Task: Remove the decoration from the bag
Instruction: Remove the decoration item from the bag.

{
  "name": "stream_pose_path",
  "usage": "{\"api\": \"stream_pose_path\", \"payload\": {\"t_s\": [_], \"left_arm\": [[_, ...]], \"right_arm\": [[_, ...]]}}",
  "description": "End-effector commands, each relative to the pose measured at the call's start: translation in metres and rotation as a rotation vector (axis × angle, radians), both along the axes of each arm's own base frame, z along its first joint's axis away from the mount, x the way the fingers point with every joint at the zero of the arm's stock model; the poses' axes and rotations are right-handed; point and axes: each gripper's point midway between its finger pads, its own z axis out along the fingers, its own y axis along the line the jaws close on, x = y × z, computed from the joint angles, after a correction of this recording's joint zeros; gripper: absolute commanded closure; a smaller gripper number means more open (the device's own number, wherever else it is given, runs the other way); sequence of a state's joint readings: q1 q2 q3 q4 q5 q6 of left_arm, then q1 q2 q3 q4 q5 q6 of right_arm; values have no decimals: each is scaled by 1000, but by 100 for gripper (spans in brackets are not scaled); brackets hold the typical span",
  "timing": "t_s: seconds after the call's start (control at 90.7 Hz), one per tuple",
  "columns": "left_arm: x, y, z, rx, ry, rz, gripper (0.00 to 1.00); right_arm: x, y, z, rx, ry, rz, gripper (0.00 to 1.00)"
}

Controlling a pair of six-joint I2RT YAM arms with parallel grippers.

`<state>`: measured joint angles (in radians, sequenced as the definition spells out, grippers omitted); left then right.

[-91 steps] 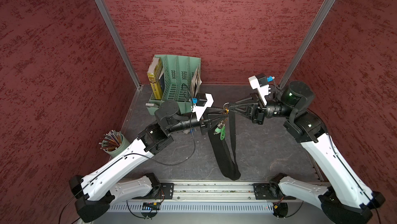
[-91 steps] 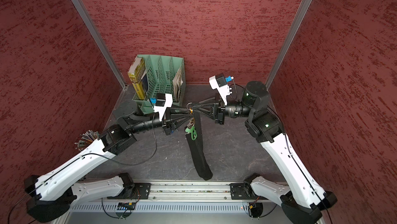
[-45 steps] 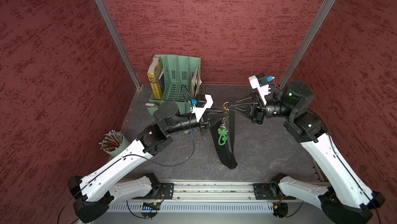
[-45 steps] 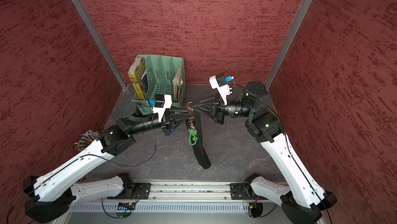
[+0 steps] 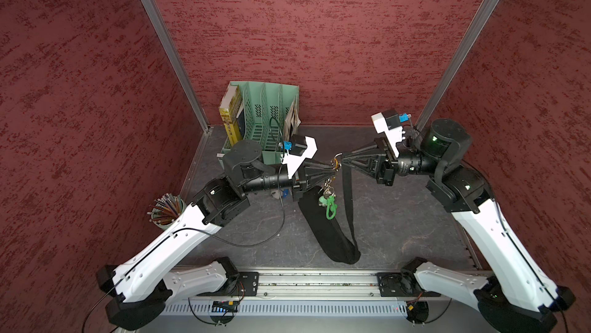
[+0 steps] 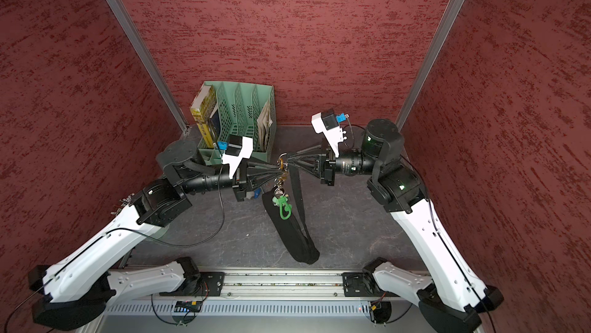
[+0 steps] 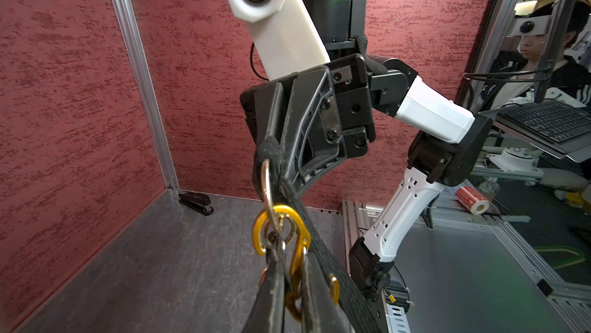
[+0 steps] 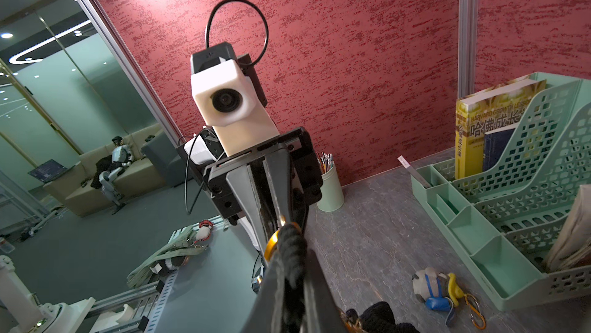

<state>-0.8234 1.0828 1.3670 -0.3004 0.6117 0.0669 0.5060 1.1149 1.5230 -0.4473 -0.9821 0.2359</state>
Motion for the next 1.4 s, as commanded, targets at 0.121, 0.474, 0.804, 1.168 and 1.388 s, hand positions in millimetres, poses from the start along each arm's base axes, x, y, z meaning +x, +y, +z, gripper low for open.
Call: {"api": "stream_pose_path", "payload": {"t_s": [0.121, 0.474, 0.804, 1.168, 1.388], "left_arm": [[-23, 3, 14, 20, 11, -145, 100], [-32, -1, 18, 52, 6, -227, 100], [-14, 0, 33, 13, -29, -170, 100], [7, 0, 34, 35, -17, -162, 100], [6, 3, 37, 12, -2, -186, 100]], "right_arm": [[12, 0, 0, -17, -7, -46, 100], [24, 7, -14, -52, 56, -44, 100], [19, 11, -32, -72, 94, 22, 100], [4, 12, -31, -47, 106, 113, 100], [21, 9, -39, -84, 112, -10, 100]]}}
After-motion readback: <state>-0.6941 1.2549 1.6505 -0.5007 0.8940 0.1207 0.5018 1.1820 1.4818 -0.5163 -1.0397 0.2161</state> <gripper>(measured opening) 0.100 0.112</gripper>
